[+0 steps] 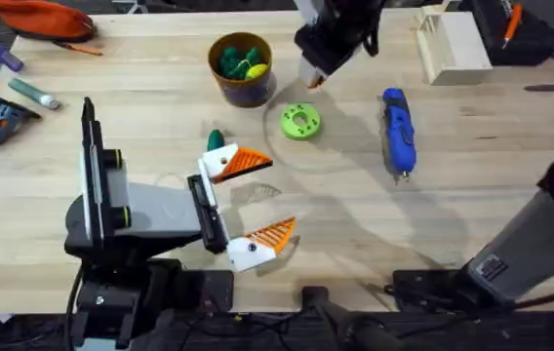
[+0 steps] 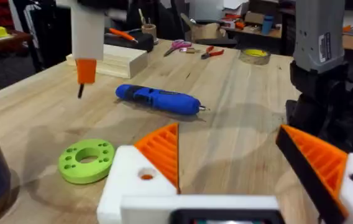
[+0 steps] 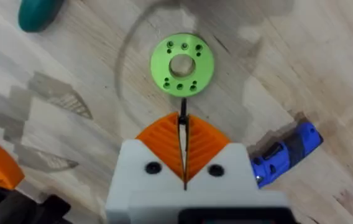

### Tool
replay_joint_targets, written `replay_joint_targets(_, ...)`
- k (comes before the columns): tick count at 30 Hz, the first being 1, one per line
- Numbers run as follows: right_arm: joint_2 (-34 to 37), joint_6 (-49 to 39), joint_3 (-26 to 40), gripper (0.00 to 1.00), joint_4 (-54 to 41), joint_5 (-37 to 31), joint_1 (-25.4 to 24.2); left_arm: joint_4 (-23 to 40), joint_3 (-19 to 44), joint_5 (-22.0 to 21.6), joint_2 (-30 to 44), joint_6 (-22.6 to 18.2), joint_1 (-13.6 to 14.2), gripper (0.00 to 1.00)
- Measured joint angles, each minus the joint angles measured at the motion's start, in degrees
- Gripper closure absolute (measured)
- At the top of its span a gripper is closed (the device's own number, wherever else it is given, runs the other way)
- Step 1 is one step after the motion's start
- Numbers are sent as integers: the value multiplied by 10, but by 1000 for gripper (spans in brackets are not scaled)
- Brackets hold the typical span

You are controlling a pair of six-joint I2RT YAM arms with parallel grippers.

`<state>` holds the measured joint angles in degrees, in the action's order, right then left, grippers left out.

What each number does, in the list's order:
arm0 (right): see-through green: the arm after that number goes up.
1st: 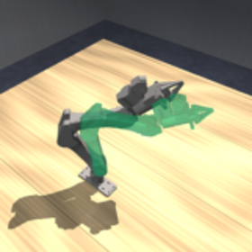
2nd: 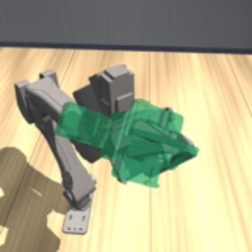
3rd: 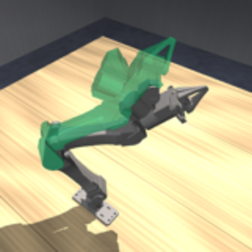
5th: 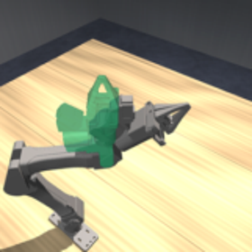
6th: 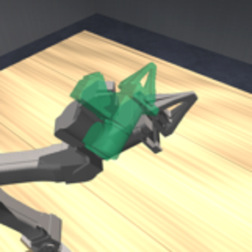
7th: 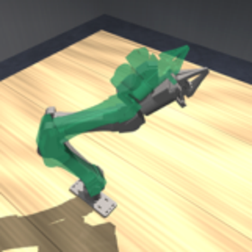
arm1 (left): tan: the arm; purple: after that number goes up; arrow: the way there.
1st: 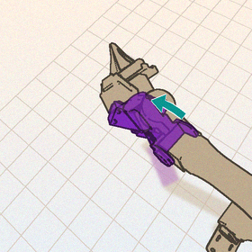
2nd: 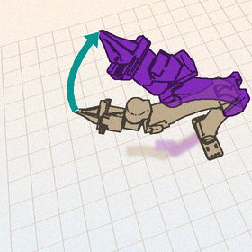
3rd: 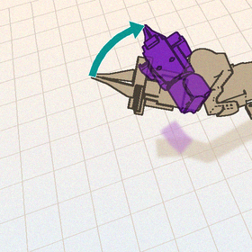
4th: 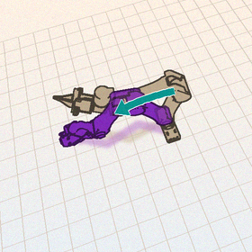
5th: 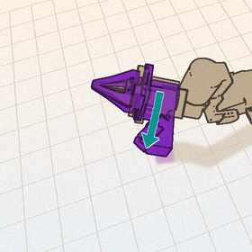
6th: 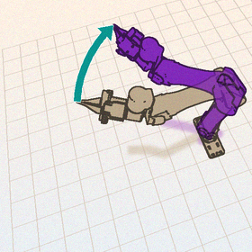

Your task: Pick up the gripper from the table and insert it into the empty holder that is missing its gripper. Then pick up a screw, insert it into the mounting hole, and use the screwdriver to tighten it. Finally, clean up the table by picking up the vegetable and placing it into the bucket.

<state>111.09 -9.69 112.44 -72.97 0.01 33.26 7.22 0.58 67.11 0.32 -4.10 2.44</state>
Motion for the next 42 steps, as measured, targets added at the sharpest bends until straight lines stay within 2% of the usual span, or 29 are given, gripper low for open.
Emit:
replay_joint_targets(8, -2, -22, 83, 995, -86, -3, 12, 0, 0, 0, 0, 0, 0, 15)
replay_joint_targets(16, -9, -49, 165, 995, -146, -15, 80, 0, 0, 0, 0, 0, 0, 15)
replay_joint_targets(26, -15, -56, 188, 995, -177, -38, 144, 0, 0, 0, 0, 0, 0, 15)
replay_joint_targets(34, -15, -59, 197, 995, -176, -41, 178, 0, 0, 0, 0, 0, 0, 15)
replay_joint_targets(42, -15, -70, 197, 995, -163, -43, 235, 0, 0, 0, 0, 0, 0, 16)
